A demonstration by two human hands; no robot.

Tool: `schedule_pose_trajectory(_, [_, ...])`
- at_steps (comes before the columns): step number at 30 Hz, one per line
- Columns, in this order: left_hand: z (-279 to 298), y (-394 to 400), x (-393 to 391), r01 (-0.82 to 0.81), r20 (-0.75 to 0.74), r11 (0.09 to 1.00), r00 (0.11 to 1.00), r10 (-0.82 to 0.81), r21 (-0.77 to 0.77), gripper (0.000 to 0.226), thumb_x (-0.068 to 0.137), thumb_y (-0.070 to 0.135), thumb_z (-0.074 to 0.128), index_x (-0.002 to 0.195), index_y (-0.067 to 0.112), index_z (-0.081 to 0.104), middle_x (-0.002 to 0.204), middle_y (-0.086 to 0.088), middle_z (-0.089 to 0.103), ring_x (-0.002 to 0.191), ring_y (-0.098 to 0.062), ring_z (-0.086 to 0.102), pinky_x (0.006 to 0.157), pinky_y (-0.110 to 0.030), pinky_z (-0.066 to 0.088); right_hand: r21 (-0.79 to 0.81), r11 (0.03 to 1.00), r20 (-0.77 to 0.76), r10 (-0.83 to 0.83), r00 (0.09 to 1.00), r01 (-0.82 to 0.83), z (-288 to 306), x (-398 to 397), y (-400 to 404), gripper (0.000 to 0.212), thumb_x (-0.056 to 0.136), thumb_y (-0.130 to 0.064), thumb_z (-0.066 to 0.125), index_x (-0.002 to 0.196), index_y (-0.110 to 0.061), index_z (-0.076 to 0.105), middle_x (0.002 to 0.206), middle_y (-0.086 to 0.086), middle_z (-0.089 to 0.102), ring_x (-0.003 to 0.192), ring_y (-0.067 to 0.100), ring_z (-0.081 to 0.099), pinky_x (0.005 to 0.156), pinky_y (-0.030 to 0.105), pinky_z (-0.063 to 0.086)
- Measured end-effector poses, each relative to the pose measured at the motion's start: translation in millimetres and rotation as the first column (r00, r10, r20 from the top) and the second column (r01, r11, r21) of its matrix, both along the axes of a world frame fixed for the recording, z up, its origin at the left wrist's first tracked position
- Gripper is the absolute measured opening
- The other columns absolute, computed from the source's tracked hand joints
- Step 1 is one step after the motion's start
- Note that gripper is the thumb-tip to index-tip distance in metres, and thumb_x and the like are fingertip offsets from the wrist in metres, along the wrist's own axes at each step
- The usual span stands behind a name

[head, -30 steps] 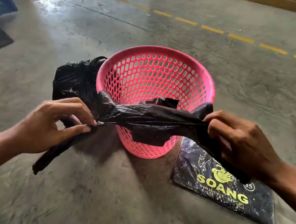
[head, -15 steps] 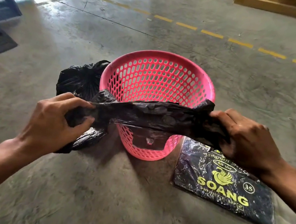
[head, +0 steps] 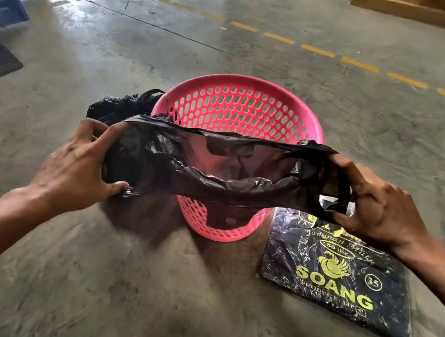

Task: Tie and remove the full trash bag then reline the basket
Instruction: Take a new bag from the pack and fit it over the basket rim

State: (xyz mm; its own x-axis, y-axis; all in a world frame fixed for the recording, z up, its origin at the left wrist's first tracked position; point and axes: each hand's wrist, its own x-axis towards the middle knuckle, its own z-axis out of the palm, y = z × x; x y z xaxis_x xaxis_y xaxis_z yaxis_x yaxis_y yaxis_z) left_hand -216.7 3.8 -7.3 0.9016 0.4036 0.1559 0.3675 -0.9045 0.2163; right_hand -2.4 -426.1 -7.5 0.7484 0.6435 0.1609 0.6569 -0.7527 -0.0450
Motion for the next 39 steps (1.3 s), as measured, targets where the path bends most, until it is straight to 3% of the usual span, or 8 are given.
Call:
schedule_pose_trajectory(6, [24, 26, 43, 0.021, -0.119, 0.999, 0.993, -0.024, -0.028, 0.123, 0.056, 0.047, 0.092, 0.149, 0.059, 0.013, 0.127, -0.006, 0.043, 0.110, -0.034, 0.062, 0.089, -0.050, 0.055, 0.063, 0.998, -0.152, 0.001, 0.988, 0.008, 2, 30, 17, 0.114, 0.063, -0.047, 0.086, 0.152, -0.051, 0.015, 0.125, 0.002, 0.061, 0.087, 0.031, 0.068, 0.075, 0.047, 0.058])
schedule_pose_trajectory(11, [48, 45, 81, 0.050, -0.249, 0.974, 0.963, -0.106, -0.220, 0.110, 0.057, 0.041, 0.096, 0.131, 0.076, 0.022, 0.128, -0.005, 0.049, 0.111, -0.030, 0.061, 0.094, -0.043, 0.054, 0.251, 0.968, -0.483, 0.143, 0.864, -0.020, 7, 69, 29, 0.106, 0.069, -0.009, 0.085, 0.149, -0.048, 0.028, 0.137, 0.000, 0.055, 0.102, 0.024, 0.065, 0.083, 0.026, 0.056])
schedule_pose_trajectory(14, [64, 56, 96, 0.031, -0.269, 0.845, 0.941, -0.204, -0.534, 0.081, 0.066, 0.027, 0.090, 0.111, 0.076, 0.044, 0.129, 0.002, 0.062, 0.109, -0.027, 0.068, 0.096, -0.041, 0.055, 0.408, 0.908, -0.689, 0.241, 0.684, 0.091, 25, 79, 35, 0.079, 0.084, 0.004, 0.066, 0.145, -0.042, 0.044, 0.126, 0.004, 0.062, 0.102, 0.022, 0.064, 0.086, 0.025, 0.053])
schedule_pose_trajectory(17, [78, 62, 113, -0.031, -0.224, 0.681, 0.954, -0.198, -0.732, 0.062, 0.050, 0.054, 0.087, 0.107, 0.063, 0.065, 0.127, 0.004, 0.068, 0.111, -0.020, 0.067, 0.097, -0.035, 0.051, 0.480, 0.823, -0.778, 0.239, 0.581, 0.304, 41, 99, 46, 0.048, 0.090, -0.007, 0.058, 0.126, -0.037, 0.068, 0.117, 0.005, 0.069, 0.104, 0.020, 0.061, 0.095, 0.038, 0.045])
schedule_pose_trajectory(22, [67, 67, 164, -0.105, -0.234, 0.732, 0.969, -0.076, -0.673, 0.043, 0.088, 0.052, 0.067, 0.118, 0.021, 0.072, 0.126, -0.006, 0.068, 0.105, -0.021, 0.062, 0.082, -0.032, 0.046, 0.463, 0.772, -0.724, 0.046, 0.688, 0.435, 46, 127, 87, 0.013, 0.086, -0.027, 0.073, 0.094, -0.022, 0.082, 0.097, 0.005, 0.079, 0.086, 0.015, 0.064, 0.074, 0.028, 0.046])
schedule_pose_trajectory(30, [54, 60, 212, -0.153, -0.116, 0.914, 0.986, 0.117, -0.376, 0.041, 0.063, 0.046, 0.089, 0.074, 0.012, 0.070, 0.085, -0.020, 0.072, 0.075, -0.026, 0.059, 0.072, -0.035, 0.051, 0.184, 0.914, -0.387, -0.270, 0.882, 0.361, 56, 152, 125, 0.034, 0.079, -0.041, 0.075, 0.059, -0.014, 0.070, 0.061, 0.001, 0.066, 0.074, 0.025, 0.066, 0.059, 0.031, 0.041])
schedule_pose_trajectory(34, [40, 44, 213, 0.065, 0.126, 0.922, 0.992, -0.018, -0.382, 0.037, 0.063, 0.026, 0.087, 0.092, 0.026, 0.065, 0.109, -0.010, 0.064, 0.096, -0.025, 0.069, 0.079, -0.029, 0.051, 0.337, 0.893, -0.327, -0.188, 0.926, 0.300, 44, 147, 137, 0.017, 0.077, -0.033, 0.076, 0.075, -0.018, 0.067, 0.084, 0.006, 0.072, 0.084, 0.026, 0.068, 0.074, 0.030, 0.049])
schedule_pose_trajectory(39, [38, 38, 221, 0.332, 0.047, 0.916, 0.943, -0.330, -0.226, 0.062, 0.057, 0.049, 0.090, 0.115, 0.047, 0.068, 0.120, -0.001, 0.047, 0.112, -0.011, 0.051, 0.101, -0.027, 0.040, 0.357, 0.933, -0.272, 0.050, 0.961, 0.052, 33, 140, 147, 0.044, 0.070, -0.046, 0.081, 0.108, -0.028, 0.069, 0.117, 0.005, 0.054, 0.101, 0.019, 0.060, 0.091, 0.034, 0.051])
